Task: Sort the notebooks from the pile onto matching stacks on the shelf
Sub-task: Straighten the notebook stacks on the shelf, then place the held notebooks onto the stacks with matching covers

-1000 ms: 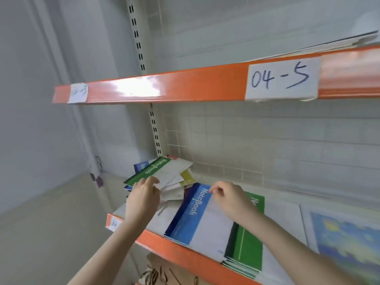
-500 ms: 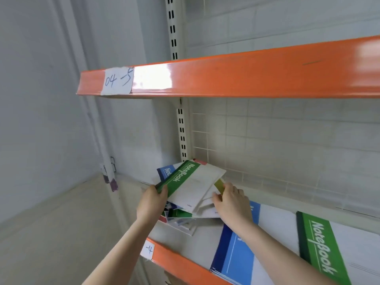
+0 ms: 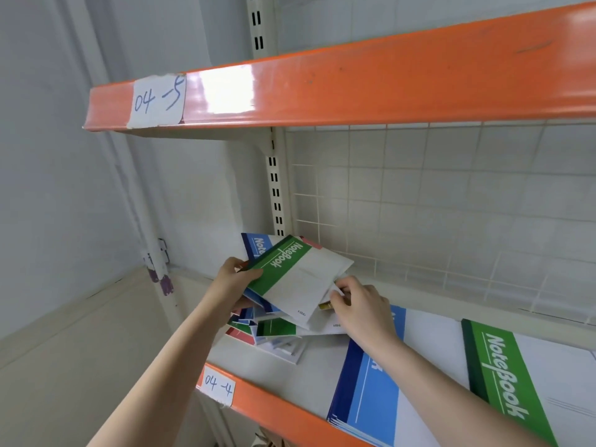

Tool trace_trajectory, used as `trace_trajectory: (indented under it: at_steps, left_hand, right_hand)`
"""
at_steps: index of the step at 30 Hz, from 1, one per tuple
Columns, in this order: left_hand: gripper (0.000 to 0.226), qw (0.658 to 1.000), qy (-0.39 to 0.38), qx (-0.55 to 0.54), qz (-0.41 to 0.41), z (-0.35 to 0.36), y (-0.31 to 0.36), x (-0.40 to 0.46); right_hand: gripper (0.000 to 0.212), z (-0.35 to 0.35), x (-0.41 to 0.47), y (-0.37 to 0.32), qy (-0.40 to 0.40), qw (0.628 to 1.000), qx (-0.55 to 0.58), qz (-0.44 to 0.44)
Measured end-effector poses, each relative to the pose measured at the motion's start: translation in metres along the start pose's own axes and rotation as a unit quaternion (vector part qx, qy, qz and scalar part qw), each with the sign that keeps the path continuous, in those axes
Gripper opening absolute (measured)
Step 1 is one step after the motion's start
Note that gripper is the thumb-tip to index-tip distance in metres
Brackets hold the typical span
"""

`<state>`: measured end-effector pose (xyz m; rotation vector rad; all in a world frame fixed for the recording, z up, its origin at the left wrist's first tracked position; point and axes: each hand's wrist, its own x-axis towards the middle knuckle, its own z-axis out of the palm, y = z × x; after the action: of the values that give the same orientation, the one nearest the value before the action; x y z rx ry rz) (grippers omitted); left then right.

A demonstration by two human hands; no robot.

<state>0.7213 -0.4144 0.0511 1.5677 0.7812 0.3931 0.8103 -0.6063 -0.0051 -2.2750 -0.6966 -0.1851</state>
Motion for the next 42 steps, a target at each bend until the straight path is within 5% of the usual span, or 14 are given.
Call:
trace_trajectory:
  at_steps: [5,10,17,21,26,31,36,42]
  left_hand:
    - [0.03,0.988,-0.086,-0.086,-0.093,-0.004,0.0,-0.004]
    - [0.03,0.977,-0.083,-0.173,-0.093,-0.009,-0.013,-0.007]
    - [0.035,0.953,-0.055,-0.292,0.059,-0.009,-0.018,-0.054]
    - [0.034,0.965,-0.019,-0.22,0.145,0.01,-0.01,-0.096]
    - [0.031,0.949,-0.119,-0.267,0.116,0.031,-0.004,-0.141]
    - [0.028,0.909,-0.285,-0.303,0.019,0.061,-0.001,-0.165]
    - [0.02,0.903,-0.295,-0.302,-0.078,0.102,-0.006,-0.157]
    - [0.024,0.894,-0.352,-0.272,-0.05,0.146,-0.021,-0.161]
  right_hand:
    - [0.016,-0.004,-0.001,-0.003,-0.017,1.0,0.016,0.005]
    - [0.024,-0.006,-0.002,-0.005,0.0,0.998,0.062,0.02]
    - [0.048,-0.021,-0.009,-0.019,0.095,0.938,0.327,0.069]
    - [0.037,-0.048,-0.013,-0.041,0.016,0.87,0.484,0.091]
    - [0.037,-0.08,-0.04,-0.016,0.036,0.892,0.436,0.111]
    - [0.025,-0.126,-0.063,0.026,0.049,0.858,0.481,0.173]
    - [0.013,-0.157,-0.083,0.061,0.092,0.884,0.406,0.215]
    - [0.021,-0.18,-0.104,0.088,0.111,0.911,0.315,0.24]
